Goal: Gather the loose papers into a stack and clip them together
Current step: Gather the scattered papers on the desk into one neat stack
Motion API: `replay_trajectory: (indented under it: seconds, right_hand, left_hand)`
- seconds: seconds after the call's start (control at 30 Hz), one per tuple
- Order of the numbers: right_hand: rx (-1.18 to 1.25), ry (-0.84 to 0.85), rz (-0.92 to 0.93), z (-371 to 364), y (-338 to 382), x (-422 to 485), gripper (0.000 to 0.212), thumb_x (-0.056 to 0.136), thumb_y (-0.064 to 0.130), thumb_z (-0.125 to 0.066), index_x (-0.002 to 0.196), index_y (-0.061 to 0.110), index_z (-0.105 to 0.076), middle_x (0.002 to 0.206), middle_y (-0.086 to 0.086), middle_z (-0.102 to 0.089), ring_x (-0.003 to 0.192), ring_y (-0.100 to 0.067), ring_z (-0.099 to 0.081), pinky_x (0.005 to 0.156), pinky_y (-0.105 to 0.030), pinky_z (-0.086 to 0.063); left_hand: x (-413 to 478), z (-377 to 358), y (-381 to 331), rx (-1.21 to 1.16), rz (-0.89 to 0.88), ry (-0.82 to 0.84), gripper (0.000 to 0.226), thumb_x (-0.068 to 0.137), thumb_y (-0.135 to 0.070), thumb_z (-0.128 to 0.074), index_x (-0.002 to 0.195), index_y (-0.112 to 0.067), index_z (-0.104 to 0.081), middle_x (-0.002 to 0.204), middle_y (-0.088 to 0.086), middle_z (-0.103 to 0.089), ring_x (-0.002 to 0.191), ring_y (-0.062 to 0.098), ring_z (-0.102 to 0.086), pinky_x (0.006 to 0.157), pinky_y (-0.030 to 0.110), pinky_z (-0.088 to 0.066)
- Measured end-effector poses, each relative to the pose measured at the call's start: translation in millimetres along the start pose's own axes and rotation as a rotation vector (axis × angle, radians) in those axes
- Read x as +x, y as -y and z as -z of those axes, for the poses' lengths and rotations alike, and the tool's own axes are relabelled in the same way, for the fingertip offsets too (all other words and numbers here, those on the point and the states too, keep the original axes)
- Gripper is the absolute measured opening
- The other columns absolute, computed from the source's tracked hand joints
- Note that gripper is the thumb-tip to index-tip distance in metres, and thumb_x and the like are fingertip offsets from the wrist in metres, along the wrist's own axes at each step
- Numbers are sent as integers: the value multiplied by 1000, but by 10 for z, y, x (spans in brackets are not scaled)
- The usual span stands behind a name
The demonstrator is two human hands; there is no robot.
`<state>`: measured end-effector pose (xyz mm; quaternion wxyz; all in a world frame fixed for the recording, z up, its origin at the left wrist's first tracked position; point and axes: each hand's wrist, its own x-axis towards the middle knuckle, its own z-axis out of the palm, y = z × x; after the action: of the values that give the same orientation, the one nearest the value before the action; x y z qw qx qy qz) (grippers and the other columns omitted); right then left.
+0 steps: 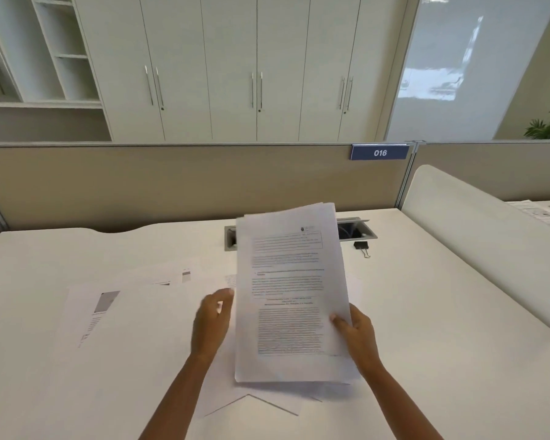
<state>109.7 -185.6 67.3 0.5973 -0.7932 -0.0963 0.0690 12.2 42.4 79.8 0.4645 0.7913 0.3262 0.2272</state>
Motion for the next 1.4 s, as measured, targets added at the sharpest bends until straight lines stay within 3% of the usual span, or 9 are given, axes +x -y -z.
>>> replay_trajectory:
  seconds: [0.1, 0.17, 0.33, 0.87, 1.0, 1.13, 1.23, 1.3, 1.4]
  right_hand:
    - [-27, 10, -79, 31, -109, -5, 23, 89, 5, -53, 109, 10, -63, 102, -9, -70, 87, -27, -65, 78, -35, -52]
    - [-25, 23, -123, 27, -179, -31, 27, 89, 5, -52, 114, 8, -61, 106, -10, -69, 91, -30, -66, 83, -39, -53]
    - [-2, 25, -201, -7, -276, -50, 29, 88, 2, -53, 116, 5, -60, 110, -15, -69, 95, -35, -65, 89, -45, -53]
    - [-6, 71, -298, 0, -348, -32, 25, 88, 5, -55, 112, 7, -61, 110, -14, -69, 96, -34, -66, 92, -49, -52]
    - [4, 91, -294, 6, -335, -21, 20, 88, 4, -55, 107, 9, -60, 109, -14, -68, 95, -34, -66, 92, -48, -52]
    - [16, 108, -276, 17, -339, -15, 26, 88, 1, -55, 114, 3, -58, 107, -15, -67, 95, -34, -65, 90, -44, -52]
    - [76, 129, -271, 38, -311, -37, 22, 89, -1, -53, 109, 5, -59, 102, -13, -66, 94, -32, -65, 84, -40, -54]
    - [141, 138, -233, 57, -311, -71, 18, 91, -2, -50, 101, 6, -62, 95, -8, -67, 89, -26, -63, 72, -29, -55]
    - [239, 162, -199, 62, -316, -101, 16, 93, 1, -49, 98, 8, -62, 94, -6, -66, 86, -19, -61, 62, -20, -54]
  left_hand:
    - [76, 136, 218, 737, 82, -53, 59, 90, -40, -49, 139, -10, -35, 144, 25, -33, 137, 37, -28, 109, 48, -29]
    - [91, 209, 355, 913, 236, 40, 76, 87, -49, -48, 145, -13, -16, 150, 32, -12, 142, 42, -10, 112, 56, -18]
    - [103, 252, 447, 897, 426, 147, 79, 89, -53, -40, 147, -12, -5, 147, 37, -15, 135, 46, -25, 105, 55, -31]
    - [99, 191, 425, 1244, 61, 159, 66, 93, -14, -43, 146, -7, -3, 130, 14, -52, 114, 25, -58, 91, 30, -52]
    - [151, 235, 68, 918, -53, 132, 54, 91, -7, -38, 143, -12, -23, 123, 14, -59, 112, 29, -59, 92, 33, -47]
    - [132, 260, -535, -45, -150, 166, 45, 91, 1, -41, 133, -14, -44, 127, 15, -58, 109, 29, -58, 90, 35, -46]
    - [107, 326, -752, -692, -135, 322, 31, 91, -3, -48, 109, -25, -59, 98, -2, -73, 82, 15, -71, 64, 28, -57]
    - [111, 309, -747, -805, -72, 343, 29, 91, -1, -47, 107, -21, -60, 89, -3, -75, 75, 14, -72, 58, 26, -58]
    - [137, 123, -584, -627, 62, 274, 31, 92, 2, -45, 120, -6, -53, 113, 15, -64, 96, 29, -65, 81, 39, -55]
